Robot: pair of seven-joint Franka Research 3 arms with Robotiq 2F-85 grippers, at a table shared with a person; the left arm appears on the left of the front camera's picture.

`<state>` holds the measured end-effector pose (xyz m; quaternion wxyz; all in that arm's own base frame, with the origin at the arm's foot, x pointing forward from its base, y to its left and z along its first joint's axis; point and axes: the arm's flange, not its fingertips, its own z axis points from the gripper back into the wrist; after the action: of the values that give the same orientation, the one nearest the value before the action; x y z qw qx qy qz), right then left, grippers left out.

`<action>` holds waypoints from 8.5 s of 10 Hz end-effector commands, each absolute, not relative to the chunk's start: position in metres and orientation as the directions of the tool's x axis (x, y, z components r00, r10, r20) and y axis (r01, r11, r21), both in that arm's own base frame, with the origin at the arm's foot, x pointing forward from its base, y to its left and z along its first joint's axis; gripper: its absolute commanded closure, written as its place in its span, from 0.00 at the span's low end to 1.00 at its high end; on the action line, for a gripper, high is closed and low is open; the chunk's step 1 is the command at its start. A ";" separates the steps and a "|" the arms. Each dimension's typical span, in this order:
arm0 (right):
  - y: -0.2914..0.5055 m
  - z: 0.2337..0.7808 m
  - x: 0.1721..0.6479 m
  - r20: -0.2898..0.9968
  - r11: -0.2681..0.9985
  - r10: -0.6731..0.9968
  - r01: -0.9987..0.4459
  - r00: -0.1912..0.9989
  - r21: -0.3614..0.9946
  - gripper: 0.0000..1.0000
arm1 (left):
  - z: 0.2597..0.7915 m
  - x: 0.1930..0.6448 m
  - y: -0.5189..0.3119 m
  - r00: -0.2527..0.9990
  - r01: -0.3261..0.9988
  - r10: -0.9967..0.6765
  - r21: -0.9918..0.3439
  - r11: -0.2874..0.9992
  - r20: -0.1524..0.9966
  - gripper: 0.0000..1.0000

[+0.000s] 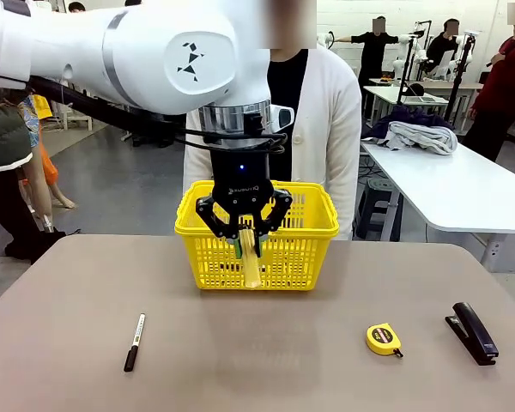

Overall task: Place the items the person wants into the basket.
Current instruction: Pick up the item the person points to and place it in the Market Basket.

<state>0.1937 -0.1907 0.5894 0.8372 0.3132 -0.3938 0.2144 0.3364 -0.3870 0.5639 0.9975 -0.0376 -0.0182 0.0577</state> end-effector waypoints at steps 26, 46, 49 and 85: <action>-0.190 0.589 0.195 0.805 0.697 0.109 -0.623 0.583 0.356 0.00 | 0.614 0.521 -0.366 0.481 0.876 -0.863 0.103 0.470 -0.151 0.74; -0.190 0.589 0.195 0.805 0.697 0.109 -0.623 0.583 0.356 0.00 | 0.463 0.653 -0.389 0.055 0.978 -0.998 -0.198 0.057 -0.016 0.73; -0.190 0.589 0.195 0.805 0.697 0.109 -0.623 0.583 0.356 0.00 | 0.447 0.660 -0.395 0.071 0.972 -0.997 -0.221 0.077 -0.035 0.73; -0.190 0.589 0.195 0.805 0.697 0.109 -0.623 0.583 0.356 0.00 | 0.611 0.370 -0.093 0.548 0.833 -0.812 -0.039 0.553 0.200 0.00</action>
<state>0.1935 -0.1910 0.5891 0.8376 0.3132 -0.3932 0.2139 0.3718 -0.0966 0.6093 0.8773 -0.0681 -0.0795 -0.4685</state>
